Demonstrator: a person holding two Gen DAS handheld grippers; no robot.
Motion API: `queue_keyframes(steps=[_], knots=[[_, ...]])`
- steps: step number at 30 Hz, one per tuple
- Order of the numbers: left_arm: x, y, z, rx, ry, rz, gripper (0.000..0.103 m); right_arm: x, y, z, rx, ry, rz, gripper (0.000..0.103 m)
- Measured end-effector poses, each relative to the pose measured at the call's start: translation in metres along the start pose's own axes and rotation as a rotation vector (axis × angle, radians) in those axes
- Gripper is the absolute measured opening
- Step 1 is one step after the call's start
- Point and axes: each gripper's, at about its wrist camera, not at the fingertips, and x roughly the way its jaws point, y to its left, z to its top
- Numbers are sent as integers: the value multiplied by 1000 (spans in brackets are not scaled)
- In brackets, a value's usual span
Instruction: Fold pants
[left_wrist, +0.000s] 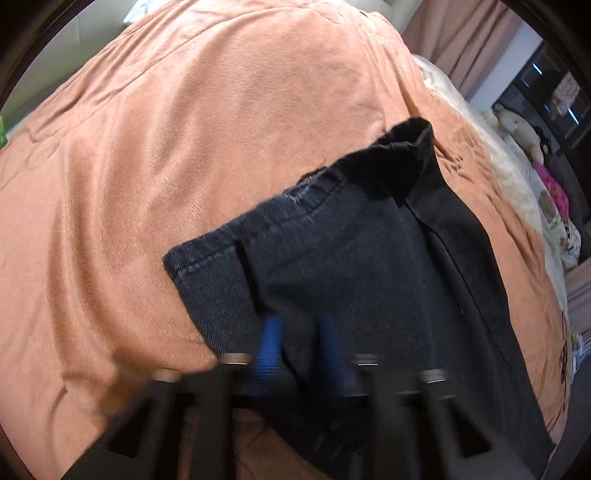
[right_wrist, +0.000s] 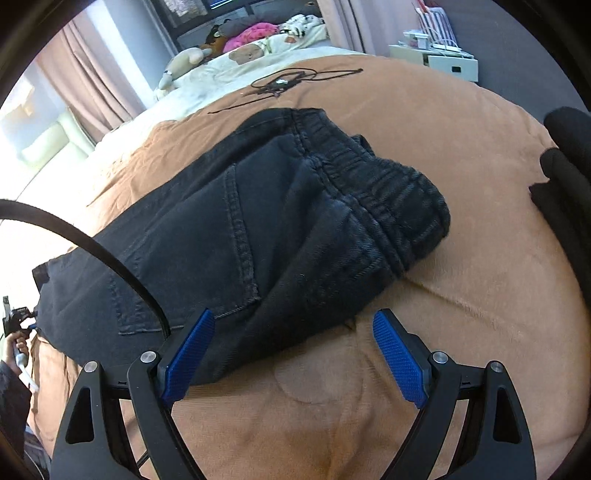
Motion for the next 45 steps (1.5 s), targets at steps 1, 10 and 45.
queue_keyframes(steps=[1,10,45], knots=[[-3,2,0,-8,-12,7,4,1,-1,0,-2,2,-10,88],[-45,16,6,-6,-49,15,3,0,3,-4,-14,0,-22,88],[-21,44,-24,-226,3,-273,44,1,-23,-10,172,-7,138,88]])
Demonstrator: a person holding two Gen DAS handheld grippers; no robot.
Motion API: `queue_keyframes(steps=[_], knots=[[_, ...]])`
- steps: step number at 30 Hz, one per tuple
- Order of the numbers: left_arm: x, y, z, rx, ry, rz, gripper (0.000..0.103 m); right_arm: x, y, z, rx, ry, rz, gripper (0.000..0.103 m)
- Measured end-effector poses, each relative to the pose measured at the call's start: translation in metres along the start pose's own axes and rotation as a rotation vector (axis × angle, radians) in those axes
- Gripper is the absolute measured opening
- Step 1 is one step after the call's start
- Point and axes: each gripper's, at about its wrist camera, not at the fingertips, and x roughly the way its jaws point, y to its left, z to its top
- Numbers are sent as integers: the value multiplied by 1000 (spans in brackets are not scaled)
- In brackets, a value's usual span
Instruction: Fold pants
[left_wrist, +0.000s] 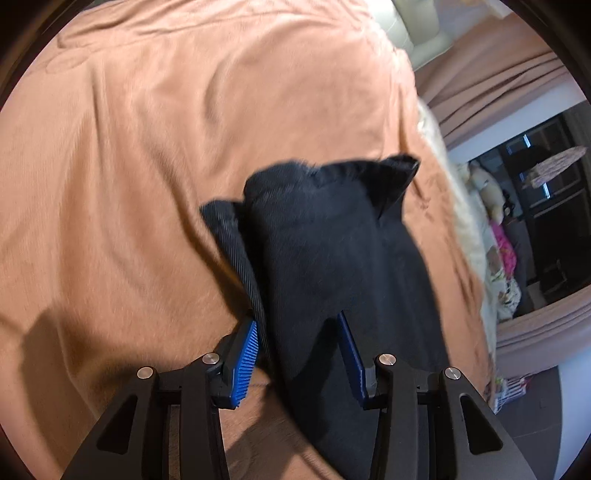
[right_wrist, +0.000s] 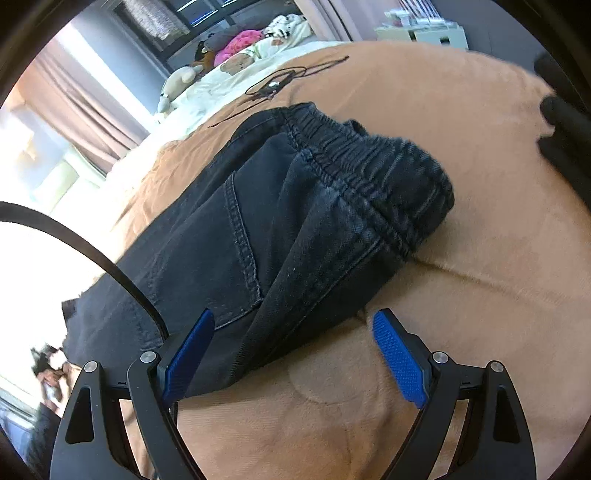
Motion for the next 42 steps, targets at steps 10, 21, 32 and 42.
queue_keyframes(steps=[10,21,32,42], knots=[[11,-8,2,27,-27,57,22,21,-17,9,136,-52,102,88],[-35,-46,15,123,-105,49,5,13,-19,30,147,-102,115,16],[-93,-59,14,141,-142,33,5,-30,6,30,88,-131,133,13],[-152,-23,-5,129,-122,55,5,-79,-10,7,86,-105,138,13]])
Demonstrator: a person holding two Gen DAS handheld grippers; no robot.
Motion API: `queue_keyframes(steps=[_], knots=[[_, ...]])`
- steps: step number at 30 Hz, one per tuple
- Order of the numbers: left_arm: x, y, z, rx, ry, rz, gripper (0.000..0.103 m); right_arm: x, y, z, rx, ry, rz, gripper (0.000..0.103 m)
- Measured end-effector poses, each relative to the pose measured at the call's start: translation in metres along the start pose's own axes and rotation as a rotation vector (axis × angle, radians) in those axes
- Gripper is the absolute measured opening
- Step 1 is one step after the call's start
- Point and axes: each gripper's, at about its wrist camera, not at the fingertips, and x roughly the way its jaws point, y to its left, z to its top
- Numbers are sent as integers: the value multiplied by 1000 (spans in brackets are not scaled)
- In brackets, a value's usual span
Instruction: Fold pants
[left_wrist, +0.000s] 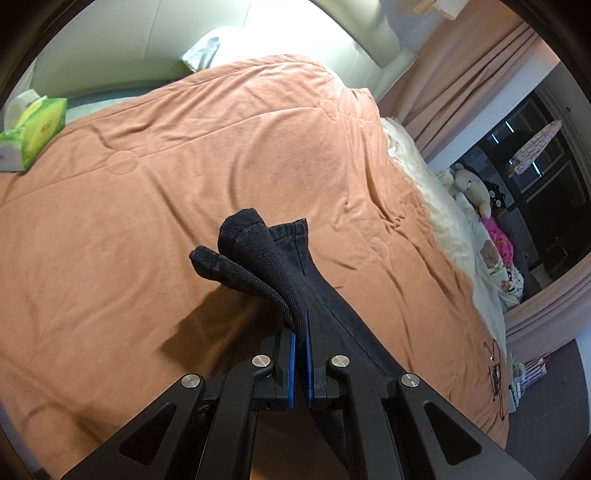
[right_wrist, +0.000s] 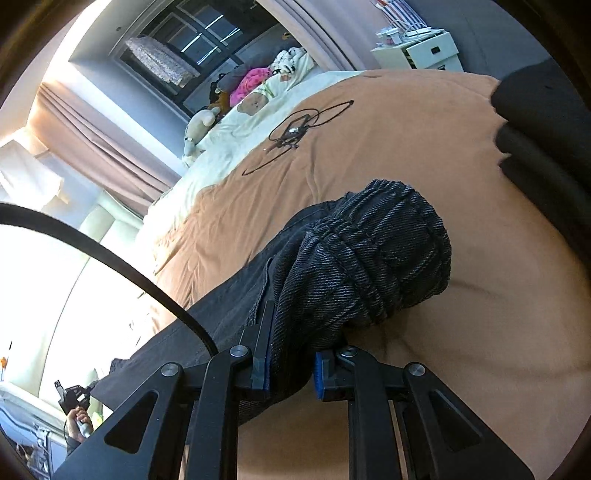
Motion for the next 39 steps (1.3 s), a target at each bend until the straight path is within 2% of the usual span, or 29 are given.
queue_keyframes(steps=[11,16,20,24,26,30,32,35,39], knots=[[-54,51,-24,-30,26,-1,5,-59,-6,-27,-13,26,9,13],[-62,73,-37,-36,44,-3,5,-71,-13,-36,-10,41,-6,13],[-55,91,-46,-40,51,6,5,-74,-20,-44,5,62,-22,13],[-24,109,-57,-36,99,44,6,-61,-26,-48,15,108,-62,15],[-11,122,-63,-64,126,89,7,-52,-31,-49,12,152,-112,27],[0,141,-76,-118,135,62,28,-46,-29,-48,-20,186,-139,31],[-1,146,-77,-134,124,28,30,-50,-30,-46,-19,191,-147,40],[-3,149,-77,-147,117,-8,33,-55,-32,-43,-4,197,-146,40],[-7,157,-75,-173,99,-58,37,-71,-18,-50,-72,173,-197,40]])
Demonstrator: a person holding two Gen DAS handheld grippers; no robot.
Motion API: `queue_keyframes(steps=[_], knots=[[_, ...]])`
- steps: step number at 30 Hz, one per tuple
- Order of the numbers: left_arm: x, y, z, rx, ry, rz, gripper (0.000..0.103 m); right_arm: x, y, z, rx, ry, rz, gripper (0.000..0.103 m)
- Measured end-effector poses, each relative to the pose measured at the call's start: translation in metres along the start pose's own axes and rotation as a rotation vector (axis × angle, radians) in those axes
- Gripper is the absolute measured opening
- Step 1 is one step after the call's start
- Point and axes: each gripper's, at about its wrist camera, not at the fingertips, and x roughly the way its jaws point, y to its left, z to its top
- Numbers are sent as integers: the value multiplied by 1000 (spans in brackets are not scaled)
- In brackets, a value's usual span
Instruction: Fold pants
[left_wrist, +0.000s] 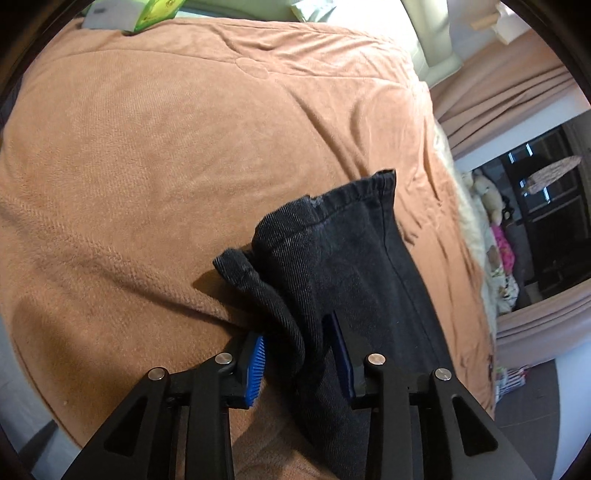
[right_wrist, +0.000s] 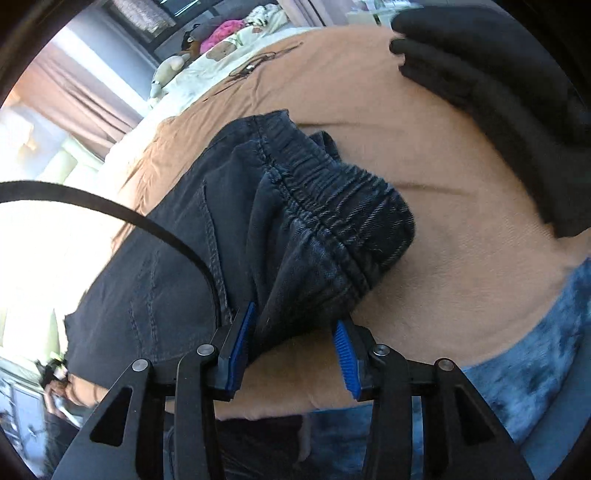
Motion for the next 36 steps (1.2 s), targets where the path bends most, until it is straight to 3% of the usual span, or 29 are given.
queue_keyframes(steps=[3,6,13,18,21,23,24,36], knots=[[-2,7,5,-29,-19,-35,39,-15,11,-12,-25,-16,-37,40],[-3,15,10,-59,-41,-66,45,-33,24,-16,-31,-29,0,40],[1,17,18,-78,-51,-97,46,-75,60,-17,-90,-116,27,40],[2,17,15,-116,-50,-128,46,-78,89,-25,-166,-119,52,40],[7,9,8,-78,-32,-114,46,-73,106,-23,-204,-103,71,40],[6,5,7,-57,-30,-103,30,-62,124,-20,-228,-95,89,40],[7,4,8,-59,-20,-116,10,-56,129,-17,-236,-92,91,40],[-32,-38,32,17,-61,-215,4,11,224,-33,-403,44,149,40]])
